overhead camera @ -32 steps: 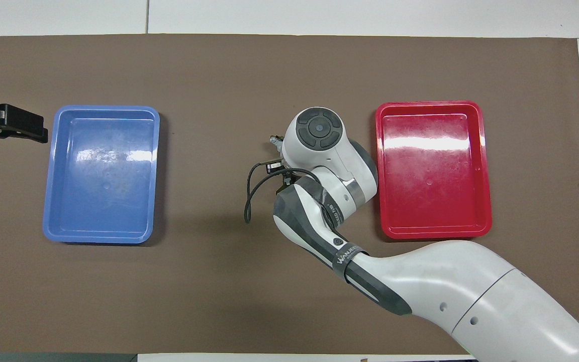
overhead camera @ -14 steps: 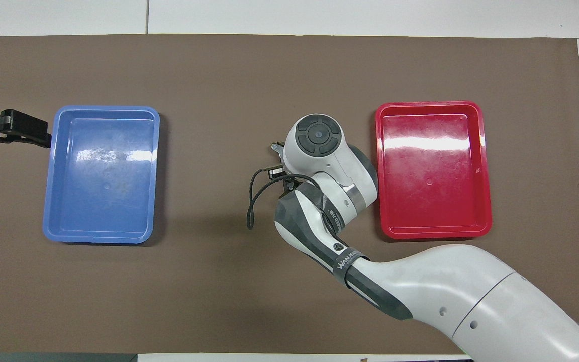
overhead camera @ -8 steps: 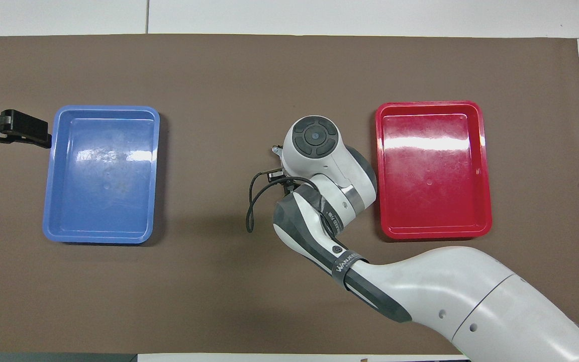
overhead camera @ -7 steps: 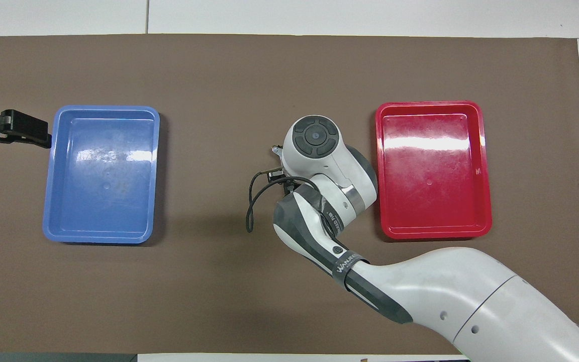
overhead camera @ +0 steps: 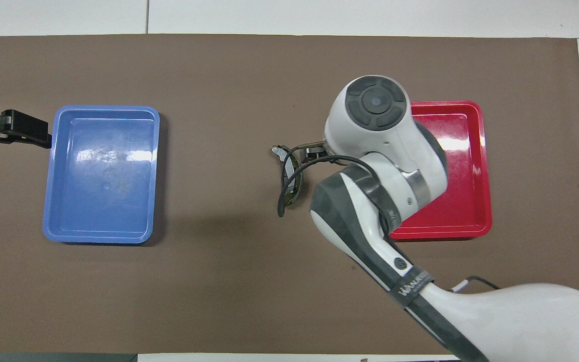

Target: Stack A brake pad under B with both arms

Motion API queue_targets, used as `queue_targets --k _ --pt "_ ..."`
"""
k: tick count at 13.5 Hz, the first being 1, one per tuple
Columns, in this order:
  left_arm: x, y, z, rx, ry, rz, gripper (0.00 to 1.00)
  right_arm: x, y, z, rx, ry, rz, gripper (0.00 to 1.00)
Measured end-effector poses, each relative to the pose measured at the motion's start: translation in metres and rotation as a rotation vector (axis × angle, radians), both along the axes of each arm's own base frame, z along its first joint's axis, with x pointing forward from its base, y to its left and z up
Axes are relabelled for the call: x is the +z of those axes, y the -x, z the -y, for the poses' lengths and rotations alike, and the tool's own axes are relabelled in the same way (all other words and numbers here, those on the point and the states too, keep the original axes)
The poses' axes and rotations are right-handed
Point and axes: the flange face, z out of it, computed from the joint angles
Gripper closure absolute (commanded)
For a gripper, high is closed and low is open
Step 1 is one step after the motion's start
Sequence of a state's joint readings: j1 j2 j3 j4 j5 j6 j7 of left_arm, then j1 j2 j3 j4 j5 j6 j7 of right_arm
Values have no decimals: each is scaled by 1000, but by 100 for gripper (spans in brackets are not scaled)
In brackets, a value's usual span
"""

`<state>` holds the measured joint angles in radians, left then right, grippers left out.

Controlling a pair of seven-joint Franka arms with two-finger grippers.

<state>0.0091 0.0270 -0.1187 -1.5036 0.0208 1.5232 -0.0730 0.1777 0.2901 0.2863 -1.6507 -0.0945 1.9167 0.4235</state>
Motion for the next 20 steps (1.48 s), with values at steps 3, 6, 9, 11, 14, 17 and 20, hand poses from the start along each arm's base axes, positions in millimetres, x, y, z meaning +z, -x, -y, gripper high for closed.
queue_targets --k 3,6,9,11,14,17,20 --pt "0 0 -3 4 0 0 0 41 -8 106 -63 -21 -78 0" --pt "-1 0 -5 8 -1 -1 0 82 6 194 -44 -14 -124 0" --pt "-1 0 -3 6 -2 -2 0 120 37 242 -48 -8 -175 0" --pt "-1 0 -4 8 -2 -2 0 135 46 270 -37 -11 -166 0" --pt "-1 -1 -6 12 -2 -3 0 148 52 290 -38 -14 -142 0" --pt "-2 0 -7 13 -2 -7 0 151 53 284 -24 8 -136 0" --pt "-2 0 -7 13 -2 -9 0 152 52 283 -20 10 -132 0"
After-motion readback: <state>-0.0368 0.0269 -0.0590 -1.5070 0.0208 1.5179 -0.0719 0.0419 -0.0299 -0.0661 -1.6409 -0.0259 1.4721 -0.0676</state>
